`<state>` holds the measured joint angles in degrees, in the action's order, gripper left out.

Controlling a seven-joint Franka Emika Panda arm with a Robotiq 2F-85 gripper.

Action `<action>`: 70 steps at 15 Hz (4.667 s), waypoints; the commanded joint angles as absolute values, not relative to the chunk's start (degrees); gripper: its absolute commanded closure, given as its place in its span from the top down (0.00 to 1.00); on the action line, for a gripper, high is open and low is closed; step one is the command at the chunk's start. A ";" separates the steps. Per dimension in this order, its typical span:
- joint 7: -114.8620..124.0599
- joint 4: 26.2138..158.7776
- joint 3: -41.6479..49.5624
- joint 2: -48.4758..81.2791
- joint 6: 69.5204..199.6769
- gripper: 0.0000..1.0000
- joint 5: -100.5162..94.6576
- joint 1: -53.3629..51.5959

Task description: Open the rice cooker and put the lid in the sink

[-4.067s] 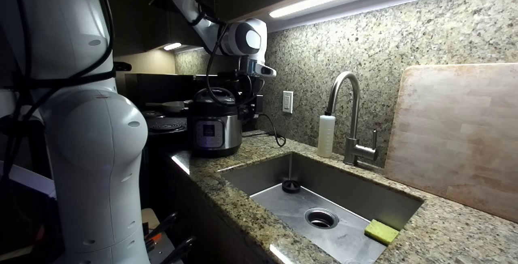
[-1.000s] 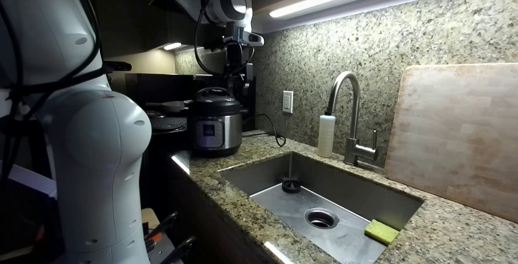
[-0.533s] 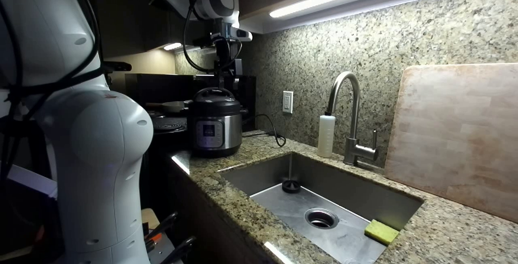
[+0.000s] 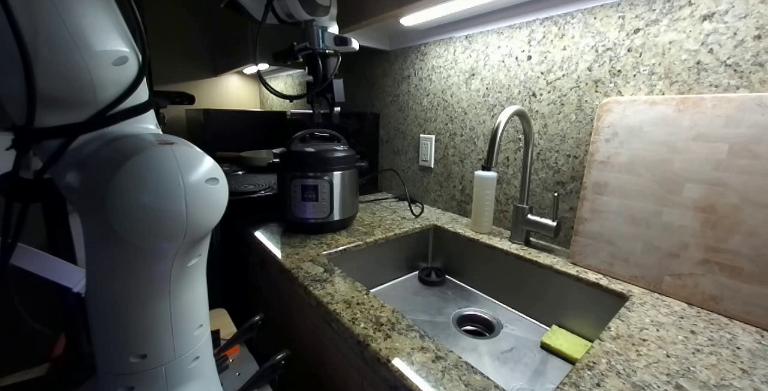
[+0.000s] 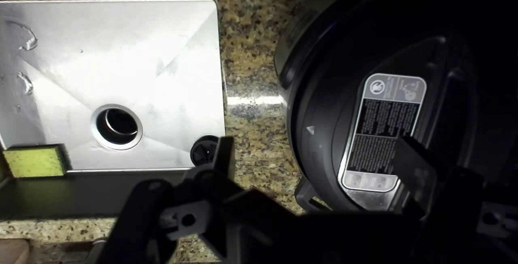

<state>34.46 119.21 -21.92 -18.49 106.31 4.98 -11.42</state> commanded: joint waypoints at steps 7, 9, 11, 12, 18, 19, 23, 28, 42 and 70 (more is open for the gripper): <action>45.56 119.03 -24.38 -20.71 107.51 1.00 5.89 -13.84; 46.99 118.23 -25.45 -20.23 106.76 1.00 5.34 -14.31; 48.12 117.31 -26.49 -19.07 106.60 1.00 4.90 -14.69; 48.63 116.86 -27.03 -18.54 106.47 1.00 4.70 -14.80; 52.97 112.83 -29.81 -13.86 106.82 1.00 2.66 -15.18; 53.59 111.91 -30.16 -12.82 106.82 1.00 2.11 -15.35; 55.60 107.89 -31.42 -7.72 106.85 1.00 -0.74 -16.39; 58.09 105.54 -29.74 -3.09 107.53 1.00 -3.49 -18.33; 59.24 104.03 -24.55 2.28 107.82 0.75 -3.34 -22.00; 59.54 104.50 -23.22 -0.61 109.28 0.09 -5.05 -22.88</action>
